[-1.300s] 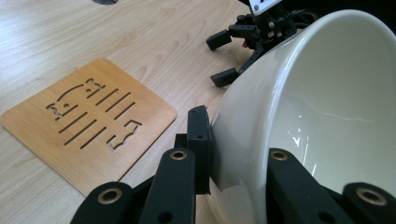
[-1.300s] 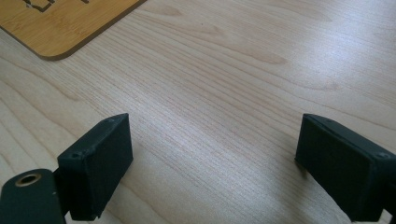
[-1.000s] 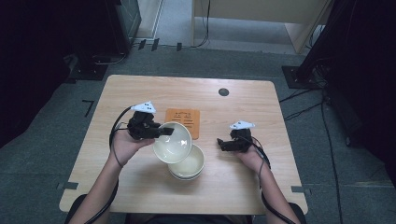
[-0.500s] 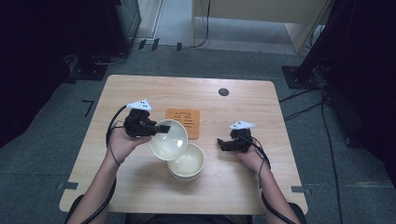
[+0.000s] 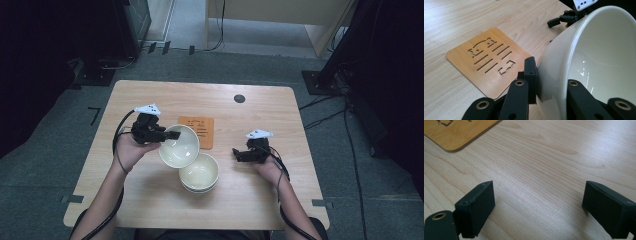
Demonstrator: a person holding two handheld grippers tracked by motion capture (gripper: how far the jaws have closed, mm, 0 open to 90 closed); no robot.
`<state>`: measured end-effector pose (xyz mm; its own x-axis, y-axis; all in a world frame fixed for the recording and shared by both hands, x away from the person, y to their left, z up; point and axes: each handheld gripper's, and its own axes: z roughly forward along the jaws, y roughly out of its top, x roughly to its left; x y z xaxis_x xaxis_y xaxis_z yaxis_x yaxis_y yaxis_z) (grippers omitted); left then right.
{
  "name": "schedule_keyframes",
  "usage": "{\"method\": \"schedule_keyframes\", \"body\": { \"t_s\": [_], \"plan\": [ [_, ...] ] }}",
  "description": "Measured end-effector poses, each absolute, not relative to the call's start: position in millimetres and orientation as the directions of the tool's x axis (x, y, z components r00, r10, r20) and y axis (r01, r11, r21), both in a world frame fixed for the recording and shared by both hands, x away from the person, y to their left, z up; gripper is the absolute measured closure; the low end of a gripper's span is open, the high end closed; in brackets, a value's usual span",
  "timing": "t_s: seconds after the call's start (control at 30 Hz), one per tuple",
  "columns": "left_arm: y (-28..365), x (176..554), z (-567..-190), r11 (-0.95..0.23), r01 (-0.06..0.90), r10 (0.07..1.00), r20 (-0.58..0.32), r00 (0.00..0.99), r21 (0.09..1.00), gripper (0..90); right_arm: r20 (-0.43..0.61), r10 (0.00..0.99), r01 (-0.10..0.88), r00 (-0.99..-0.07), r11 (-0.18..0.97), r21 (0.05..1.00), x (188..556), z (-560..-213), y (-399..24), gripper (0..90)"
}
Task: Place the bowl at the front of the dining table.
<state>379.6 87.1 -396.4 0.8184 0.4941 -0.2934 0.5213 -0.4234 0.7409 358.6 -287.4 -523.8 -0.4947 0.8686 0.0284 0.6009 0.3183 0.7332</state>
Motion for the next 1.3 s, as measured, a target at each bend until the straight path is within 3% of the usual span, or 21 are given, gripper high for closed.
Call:
{"method": "schedule_keyframes", "body": {
  "t_s": [1.3],
  "plan": [
    [80.0,405.9,-397.7,-0.441,0.530,0.498,-0.294,0.816,0.724,81.1,0.023,0.868,0.597,-0.496,0.322,0.735,358.8,-523.9,-287.6,10.1]
  ]
}}
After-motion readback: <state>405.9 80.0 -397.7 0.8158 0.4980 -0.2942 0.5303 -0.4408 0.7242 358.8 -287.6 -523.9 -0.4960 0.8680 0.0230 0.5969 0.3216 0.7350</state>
